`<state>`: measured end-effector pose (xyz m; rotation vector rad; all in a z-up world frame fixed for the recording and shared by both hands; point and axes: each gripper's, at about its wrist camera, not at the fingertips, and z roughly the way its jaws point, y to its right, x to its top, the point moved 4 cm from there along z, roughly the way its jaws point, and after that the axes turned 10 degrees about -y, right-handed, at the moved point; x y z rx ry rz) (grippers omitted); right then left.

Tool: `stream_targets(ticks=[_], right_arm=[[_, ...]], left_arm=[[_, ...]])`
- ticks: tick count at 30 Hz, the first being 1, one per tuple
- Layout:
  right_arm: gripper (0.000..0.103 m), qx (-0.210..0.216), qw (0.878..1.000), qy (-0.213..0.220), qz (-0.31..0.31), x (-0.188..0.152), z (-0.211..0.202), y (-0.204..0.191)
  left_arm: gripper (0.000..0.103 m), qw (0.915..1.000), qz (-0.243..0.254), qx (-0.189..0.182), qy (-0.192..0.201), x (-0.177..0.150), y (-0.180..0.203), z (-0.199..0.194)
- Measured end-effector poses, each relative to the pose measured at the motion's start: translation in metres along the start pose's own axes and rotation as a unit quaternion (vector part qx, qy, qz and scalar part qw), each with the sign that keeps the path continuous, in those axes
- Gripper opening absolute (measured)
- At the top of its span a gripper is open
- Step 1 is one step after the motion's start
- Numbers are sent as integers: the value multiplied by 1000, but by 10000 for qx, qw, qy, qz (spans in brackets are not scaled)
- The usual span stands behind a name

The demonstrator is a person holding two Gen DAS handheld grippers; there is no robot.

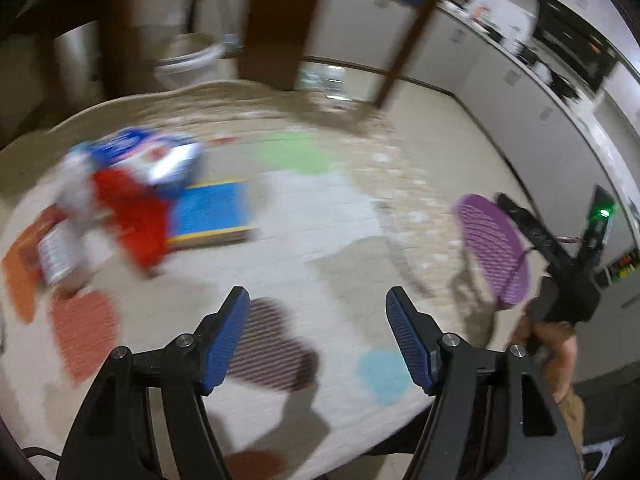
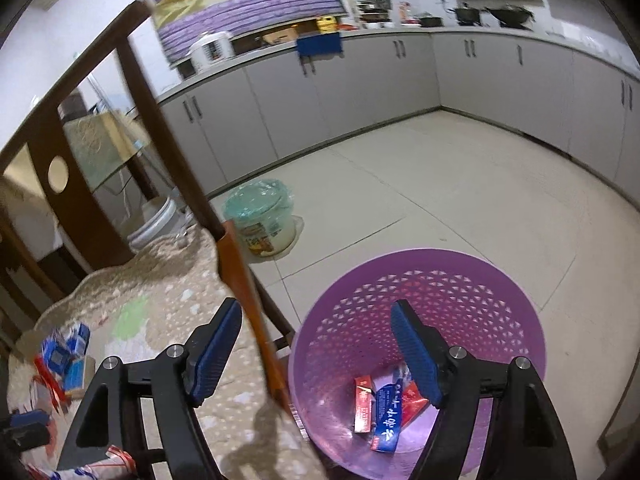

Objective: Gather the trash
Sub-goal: 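Bring both open tools back over the remaining trash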

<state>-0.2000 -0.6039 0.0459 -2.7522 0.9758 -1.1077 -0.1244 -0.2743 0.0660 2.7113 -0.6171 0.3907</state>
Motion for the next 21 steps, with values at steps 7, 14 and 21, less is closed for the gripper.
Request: stream_targets(ticks=[7, 14, 21], right_arm=[[82, 48, 9995, -34, -313, -9, 3, -33], [83, 164, 9974, -50, -699, -18, 5, -66], [83, 255, 9934, -60, -1119, -26, 7, -94]], left_arm=[[70, 9888, -1209, 821, 317, -21, -116, -32], [69, 9831, -1599, 844, 284, -7, -165, -25], [70, 9833, -1403, 1152, 89, 22, -173, 9]])
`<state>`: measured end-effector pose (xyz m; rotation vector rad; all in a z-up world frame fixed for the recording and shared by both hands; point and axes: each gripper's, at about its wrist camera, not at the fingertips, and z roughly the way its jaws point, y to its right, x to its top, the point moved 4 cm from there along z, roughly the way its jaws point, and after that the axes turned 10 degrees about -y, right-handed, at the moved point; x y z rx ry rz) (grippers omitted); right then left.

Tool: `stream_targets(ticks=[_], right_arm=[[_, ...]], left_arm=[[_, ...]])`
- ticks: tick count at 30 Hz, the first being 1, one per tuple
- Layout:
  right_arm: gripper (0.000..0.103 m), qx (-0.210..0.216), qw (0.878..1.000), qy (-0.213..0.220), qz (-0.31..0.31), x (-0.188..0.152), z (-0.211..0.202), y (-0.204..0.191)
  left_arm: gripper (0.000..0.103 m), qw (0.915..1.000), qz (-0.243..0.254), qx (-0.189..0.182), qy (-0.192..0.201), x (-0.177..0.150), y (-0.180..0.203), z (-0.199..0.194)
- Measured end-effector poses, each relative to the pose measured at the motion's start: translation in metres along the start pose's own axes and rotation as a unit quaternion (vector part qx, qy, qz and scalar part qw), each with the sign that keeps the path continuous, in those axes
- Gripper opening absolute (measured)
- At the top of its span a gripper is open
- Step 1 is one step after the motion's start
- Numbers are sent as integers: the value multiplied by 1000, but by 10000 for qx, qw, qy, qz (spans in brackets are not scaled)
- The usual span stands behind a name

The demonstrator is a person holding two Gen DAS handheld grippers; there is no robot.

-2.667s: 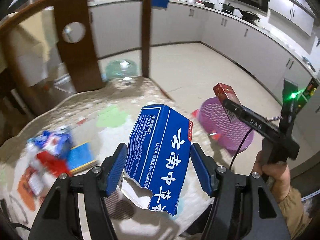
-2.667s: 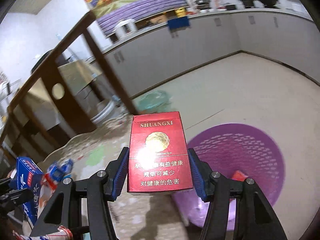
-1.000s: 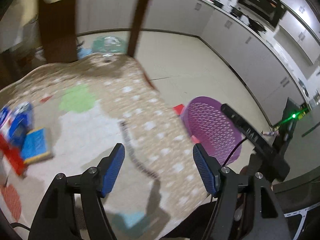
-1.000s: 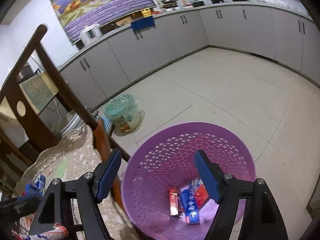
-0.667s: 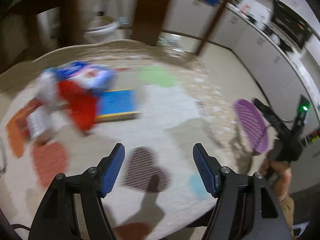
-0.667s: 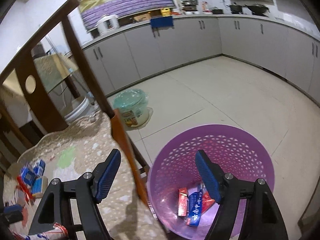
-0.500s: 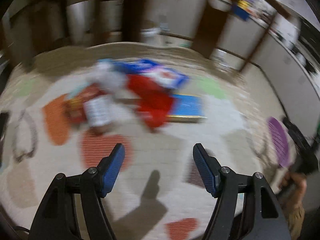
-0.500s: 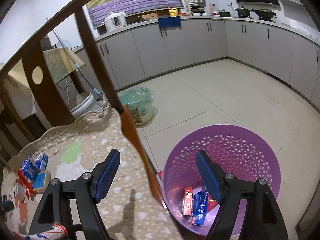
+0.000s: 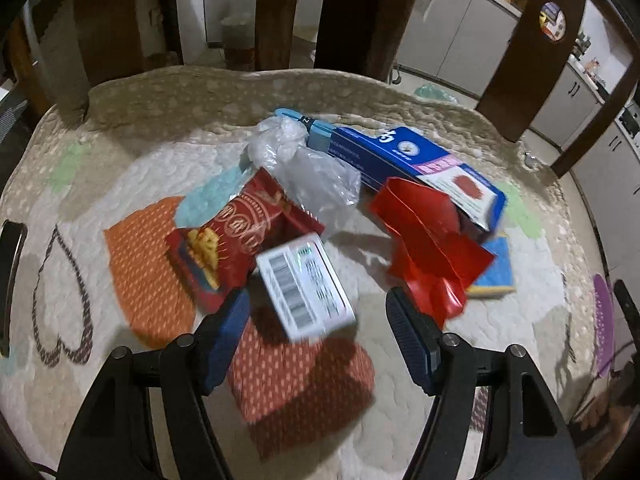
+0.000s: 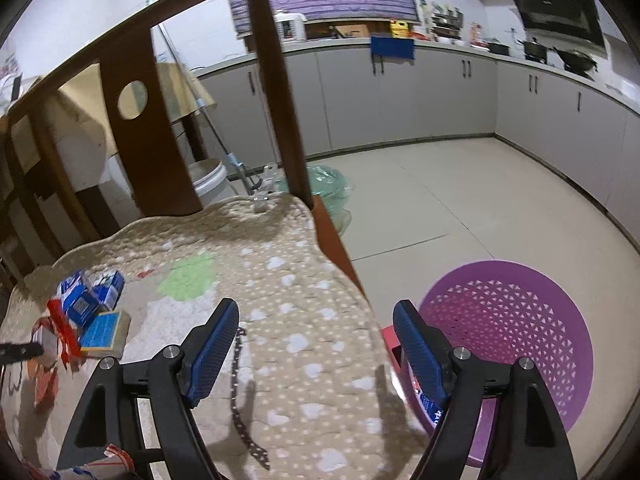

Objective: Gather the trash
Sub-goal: 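Bring both open tools back over the remaining trash, then grasp the white medicine box with the left tool while the right grasps the red snack wrapper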

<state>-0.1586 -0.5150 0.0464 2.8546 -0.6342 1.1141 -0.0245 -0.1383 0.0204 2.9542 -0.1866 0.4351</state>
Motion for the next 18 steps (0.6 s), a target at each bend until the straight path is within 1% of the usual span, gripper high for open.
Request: stream_targets(ticks=[3, 4, 5, 6, 7, 10, 18], right_arm=[[84, 90, 9999, -7, -79, 0, 1, -6], [84, 118, 9999, -19, -90, 0, 2, -7], [84, 159, 9998, -32, -99, 0, 2, -8], [84, 191, 9998, -39, -102, -1, 3, -9], [84, 225, 9997, -51, -108, -1, 3, -10], [84, 326, 9993, -121, -164, -2, 6, -14], [86, 630, 9960, -405, -485, -12, 16, -36]], left_arm=[[69, 9999, -89, 40, -71, 7, -1, 11], [66, 9999, -108, 20, -91, 7, 0, 12], [48, 9999, -112, 8, -119, 6, 1, 14], [34, 9997, -93, 10, -204, 4, 2, 16], [33, 9995, -78, 19, -295, 1, 3, 18], [33, 9996, -44, -37, -281, -12, 6, 13], [33, 9978, 209, -537, -336, -57, 15, -14]])
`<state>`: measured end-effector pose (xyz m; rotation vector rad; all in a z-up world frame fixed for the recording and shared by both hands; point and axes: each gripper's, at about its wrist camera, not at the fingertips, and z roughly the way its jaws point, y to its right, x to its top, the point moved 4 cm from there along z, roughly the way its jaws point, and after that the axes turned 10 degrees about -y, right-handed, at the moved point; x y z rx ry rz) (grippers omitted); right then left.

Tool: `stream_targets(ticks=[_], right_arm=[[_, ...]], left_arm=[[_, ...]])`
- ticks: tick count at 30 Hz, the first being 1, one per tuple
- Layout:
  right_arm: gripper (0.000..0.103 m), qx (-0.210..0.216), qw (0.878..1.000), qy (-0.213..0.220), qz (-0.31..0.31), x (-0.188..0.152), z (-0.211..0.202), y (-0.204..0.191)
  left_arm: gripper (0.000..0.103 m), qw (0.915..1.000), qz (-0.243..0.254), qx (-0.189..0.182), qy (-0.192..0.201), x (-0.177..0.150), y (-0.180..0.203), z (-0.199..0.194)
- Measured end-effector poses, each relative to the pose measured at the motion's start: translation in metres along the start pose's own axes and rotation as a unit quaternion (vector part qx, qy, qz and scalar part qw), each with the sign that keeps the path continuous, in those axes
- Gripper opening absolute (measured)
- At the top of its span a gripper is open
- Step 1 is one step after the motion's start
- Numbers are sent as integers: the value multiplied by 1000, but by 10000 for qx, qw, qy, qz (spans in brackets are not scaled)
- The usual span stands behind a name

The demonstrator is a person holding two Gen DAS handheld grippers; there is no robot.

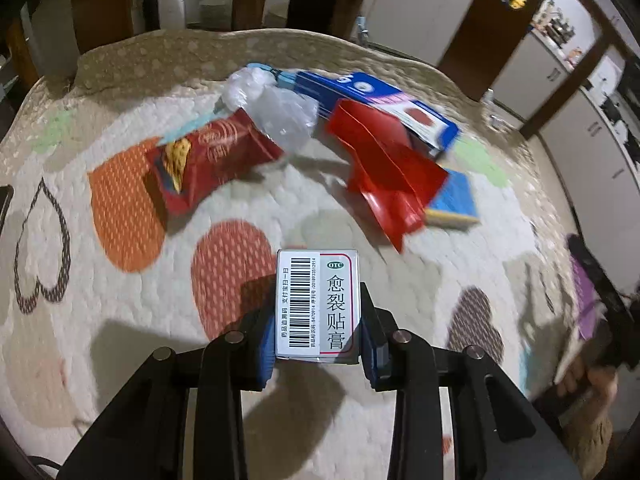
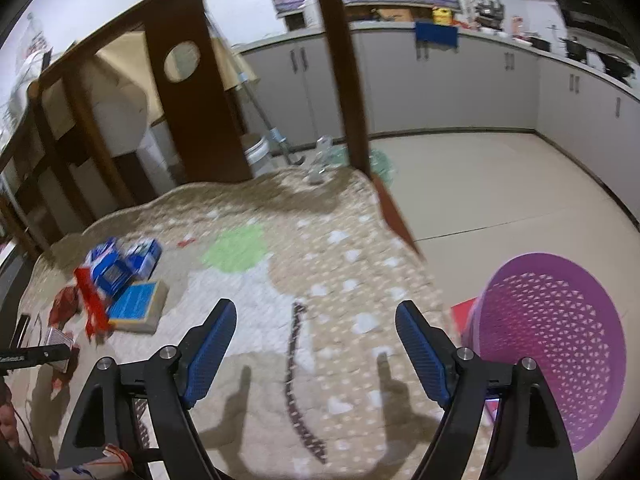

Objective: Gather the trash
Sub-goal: 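Grasp the white medicine box with the left tool while the right grasps the red snack wrapper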

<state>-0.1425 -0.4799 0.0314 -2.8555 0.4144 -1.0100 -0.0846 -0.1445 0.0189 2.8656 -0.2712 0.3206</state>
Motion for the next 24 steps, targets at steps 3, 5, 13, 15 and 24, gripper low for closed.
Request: stream_targets(ticks=[3, 5, 13, 15, 24], right_arm=[[86, 119, 9994, -166, -285, -7, 8, -16], [86, 153, 9982, -247, -524, -15, 11, -31], [86, 1123, 9871, -447, -1047, -33, 4, -107], [86, 1509, 9796, -636, -1163, -35, 7, -137], [86, 3136, 9257, -1839, -1047, -26, 46, -280]], left_arm=[[33, 9999, 74, -15, 80, -12, -3, -8], [33, 9999, 88, 25, 117, -16, -6, -11], [33, 9992, -98, 145, 364, -31, -50, -32], [33, 9987, -184, 210, 420, -34, -62, -34], [33, 9958, -410, 307, 760, -50, -109, -55]])
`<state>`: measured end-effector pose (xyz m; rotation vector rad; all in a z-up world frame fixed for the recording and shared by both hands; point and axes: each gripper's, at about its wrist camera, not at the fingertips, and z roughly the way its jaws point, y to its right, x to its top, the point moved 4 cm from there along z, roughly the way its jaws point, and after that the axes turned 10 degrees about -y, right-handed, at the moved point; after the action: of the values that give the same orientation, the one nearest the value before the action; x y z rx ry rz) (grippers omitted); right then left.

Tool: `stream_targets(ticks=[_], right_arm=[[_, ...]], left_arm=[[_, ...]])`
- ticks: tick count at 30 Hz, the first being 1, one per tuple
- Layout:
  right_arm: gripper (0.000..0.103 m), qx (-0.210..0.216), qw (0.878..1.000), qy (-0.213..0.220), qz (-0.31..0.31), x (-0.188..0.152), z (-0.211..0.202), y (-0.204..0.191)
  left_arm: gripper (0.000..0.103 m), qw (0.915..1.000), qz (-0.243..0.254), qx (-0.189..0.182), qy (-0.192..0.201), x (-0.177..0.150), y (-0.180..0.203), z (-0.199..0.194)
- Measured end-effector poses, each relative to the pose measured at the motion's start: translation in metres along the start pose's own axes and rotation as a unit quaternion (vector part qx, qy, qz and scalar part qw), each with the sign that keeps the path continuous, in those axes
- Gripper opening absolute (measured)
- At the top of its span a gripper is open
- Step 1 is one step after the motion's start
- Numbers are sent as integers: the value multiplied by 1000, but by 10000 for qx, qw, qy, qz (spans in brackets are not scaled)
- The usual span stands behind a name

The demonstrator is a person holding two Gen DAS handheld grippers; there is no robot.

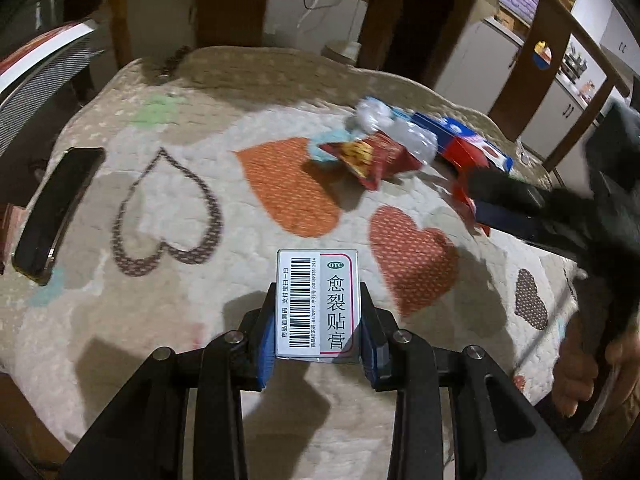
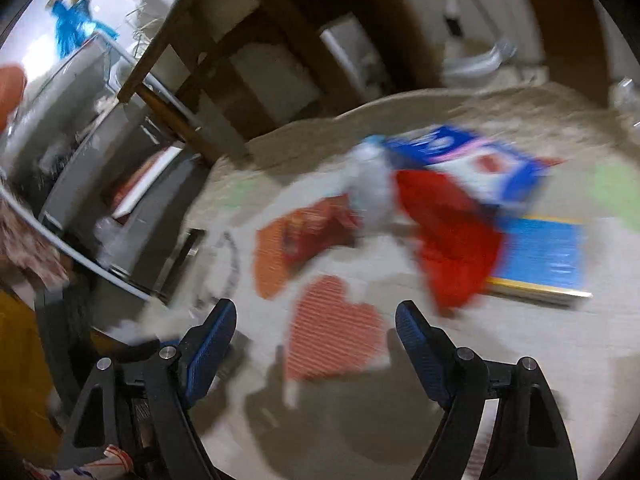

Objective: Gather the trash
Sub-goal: 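Grasp the white medicine box with the left tool while the right grasps the red snack wrapper, then carry both items over the purple basket and open both tools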

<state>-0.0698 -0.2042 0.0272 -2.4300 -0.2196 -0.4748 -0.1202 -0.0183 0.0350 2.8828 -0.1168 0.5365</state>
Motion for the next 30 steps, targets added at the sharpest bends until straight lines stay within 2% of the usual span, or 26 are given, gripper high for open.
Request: stream_targets(ticks=[3, 8, 10, 13, 15, 16, 17, 20, 25, 30], right_arm=[[86, 239, 9980, -165, 555, 25, 31, -4], [86, 115, 9894, -250, 1428, 57, 68, 3], [86, -317, 9861, -271, 1610, 67, 81, 4], [83, -953, 9827, -327, 1552, 74, 95, 1], [65, -1386, 9795, -343, 1420, 76, 99, -3], [50, -1454, 9791, -365, 1377, 76, 99, 0], [45, -1468, 9795, -392, 1321, 75, 99, 0], [43, -1291, 9830, -387, 1243, 67, 89, 4], [42, -730, 9909, -258, 1098, 43, 62, 3], [42, -525, 9944, -20, 917, 11, 11, 13]], left_arm=[[33, 10000, -53, -46, 60, -1, -12, -3], [33, 9996, -174, -203, 42, -4, -24, -3], [33, 9996, -166, -220, 74, -4, -25, -3], [33, 9996, -134, -222, 94, -5, -24, -3], [33, 9996, -121, -214, 110, -5, -24, -3], [33, 9996, -126, -218, 123, -6, -24, -3], [33, 9996, -133, -222, 136, -6, -24, -4], [33, 9995, -155, -215, 164, -5, -23, -6], [33, 9996, -94, -152, 228, -3, -17, -12], [33, 9997, 66, -71, 227, -3, 0, -15]])
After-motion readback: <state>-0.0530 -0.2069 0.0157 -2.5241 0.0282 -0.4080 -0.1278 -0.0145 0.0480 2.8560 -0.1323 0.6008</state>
